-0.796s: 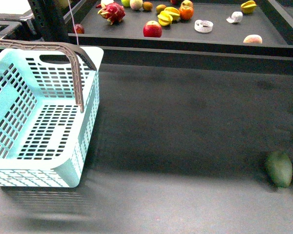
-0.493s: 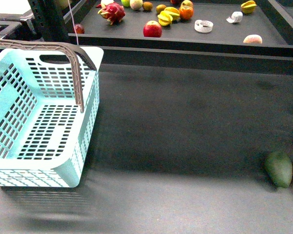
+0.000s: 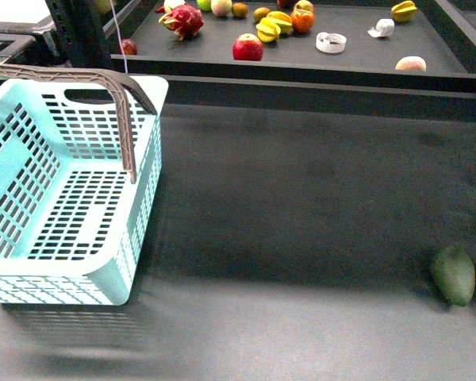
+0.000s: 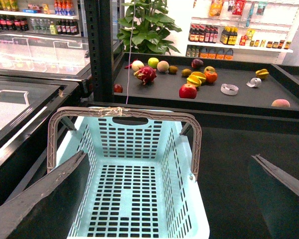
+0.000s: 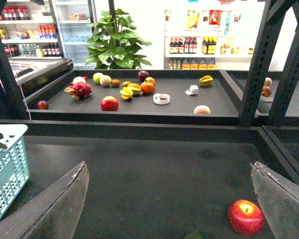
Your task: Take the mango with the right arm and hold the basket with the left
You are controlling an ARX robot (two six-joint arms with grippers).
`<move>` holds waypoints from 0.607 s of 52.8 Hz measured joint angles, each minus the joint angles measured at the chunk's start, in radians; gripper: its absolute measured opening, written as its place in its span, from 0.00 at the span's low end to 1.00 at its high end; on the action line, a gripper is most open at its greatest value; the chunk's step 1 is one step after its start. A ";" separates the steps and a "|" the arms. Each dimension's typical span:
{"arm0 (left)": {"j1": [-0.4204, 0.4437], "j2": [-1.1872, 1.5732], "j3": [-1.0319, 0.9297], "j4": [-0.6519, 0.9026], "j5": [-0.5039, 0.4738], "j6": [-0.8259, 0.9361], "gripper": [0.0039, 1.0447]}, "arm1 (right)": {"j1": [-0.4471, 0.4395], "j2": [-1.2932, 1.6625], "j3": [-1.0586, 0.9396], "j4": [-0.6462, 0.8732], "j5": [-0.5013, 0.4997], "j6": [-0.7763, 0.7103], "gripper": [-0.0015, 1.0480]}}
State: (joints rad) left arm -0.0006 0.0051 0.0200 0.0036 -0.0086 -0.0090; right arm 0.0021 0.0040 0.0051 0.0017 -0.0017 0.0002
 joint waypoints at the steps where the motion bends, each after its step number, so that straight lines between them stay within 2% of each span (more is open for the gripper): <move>1: -0.020 0.010 -0.003 0.023 -0.058 -0.012 0.95 | 0.000 0.000 0.000 0.000 0.000 0.000 0.92; 4: -0.119 0.078 -0.014 0.183 -0.358 -0.078 0.95 | 0.000 0.000 0.000 0.000 0.000 0.000 0.92; 7: -0.207 0.160 -0.015 0.318 -0.584 -0.128 0.95 | 0.000 0.000 0.000 0.000 0.000 0.000 0.92; 11: -0.256 0.310 -0.009 0.437 -0.752 -0.180 0.95 | 0.000 0.000 0.000 0.000 0.000 0.000 0.92; 19: -0.255 0.736 0.013 0.644 -0.776 -0.309 0.95 | 0.000 0.000 0.000 0.000 0.000 0.000 0.92; 26: -0.227 1.151 0.143 0.799 -0.697 -0.455 0.95 | 0.000 0.000 0.000 0.000 0.000 0.000 0.92; 32: -0.211 1.347 0.233 0.818 -0.654 -0.537 0.95 | 0.000 0.000 0.000 0.000 0.000 0.000 0.92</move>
State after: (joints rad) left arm -0.2119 1.3525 0.2531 0.8219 -0.6624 -0.5461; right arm 0.0021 0.0040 0.0051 0.0017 -0.0017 0.0002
